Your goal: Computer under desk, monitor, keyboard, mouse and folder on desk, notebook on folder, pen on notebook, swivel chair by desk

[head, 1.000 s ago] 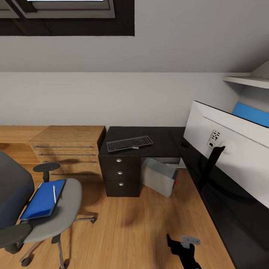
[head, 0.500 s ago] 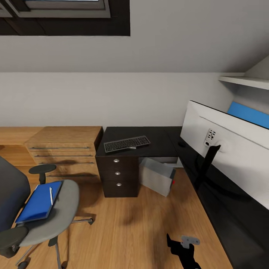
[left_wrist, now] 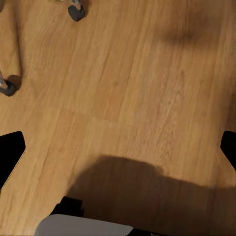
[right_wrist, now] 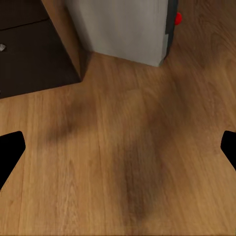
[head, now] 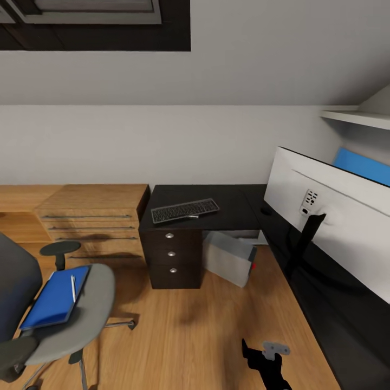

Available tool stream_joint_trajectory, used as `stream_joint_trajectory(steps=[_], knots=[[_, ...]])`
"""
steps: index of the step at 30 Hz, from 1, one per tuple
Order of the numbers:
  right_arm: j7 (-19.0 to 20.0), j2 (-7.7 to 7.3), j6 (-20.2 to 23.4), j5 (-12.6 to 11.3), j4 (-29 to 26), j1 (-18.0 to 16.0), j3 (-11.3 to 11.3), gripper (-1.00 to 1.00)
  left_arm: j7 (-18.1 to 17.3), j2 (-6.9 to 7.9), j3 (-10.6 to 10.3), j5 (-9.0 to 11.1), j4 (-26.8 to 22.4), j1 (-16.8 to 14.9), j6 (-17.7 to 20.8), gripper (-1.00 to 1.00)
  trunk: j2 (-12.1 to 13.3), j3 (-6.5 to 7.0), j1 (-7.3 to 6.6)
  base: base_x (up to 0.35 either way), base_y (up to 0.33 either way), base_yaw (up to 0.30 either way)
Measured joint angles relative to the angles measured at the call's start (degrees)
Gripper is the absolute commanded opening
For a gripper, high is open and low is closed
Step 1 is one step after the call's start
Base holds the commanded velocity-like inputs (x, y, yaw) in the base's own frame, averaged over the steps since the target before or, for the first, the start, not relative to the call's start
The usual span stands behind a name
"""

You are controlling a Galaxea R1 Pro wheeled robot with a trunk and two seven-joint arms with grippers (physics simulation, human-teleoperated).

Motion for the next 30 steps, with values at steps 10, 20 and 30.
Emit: stream_joint_trajectory(steps=[10,20,30], knots=[[0.0,-0.01,0.0,0.0,0.0,0.01,0.0,1.0,0.0,0.0,0.0,0.01,0.0,0.03,0.01,1.0,0.0,0.0,-0.01,0.284,0.141,0.0],[0.06,-0.19,0.0,0.0,0.0,0.02,0.0,1.0,0.02,0.0,0.0,-0.01,0.0,0.03,0.02,1.0,0.0,0.0,-0.01,0.295,0.047,0.0],[0.07,-0.46,-0.21,0.05,-0.08,0.06,0.0,1.0,0.01,-0.08,0.0,-0.01,0.01,0.01,0.02,1.0,0.0,0.0,0.0,0.27,0.003,0.0]])
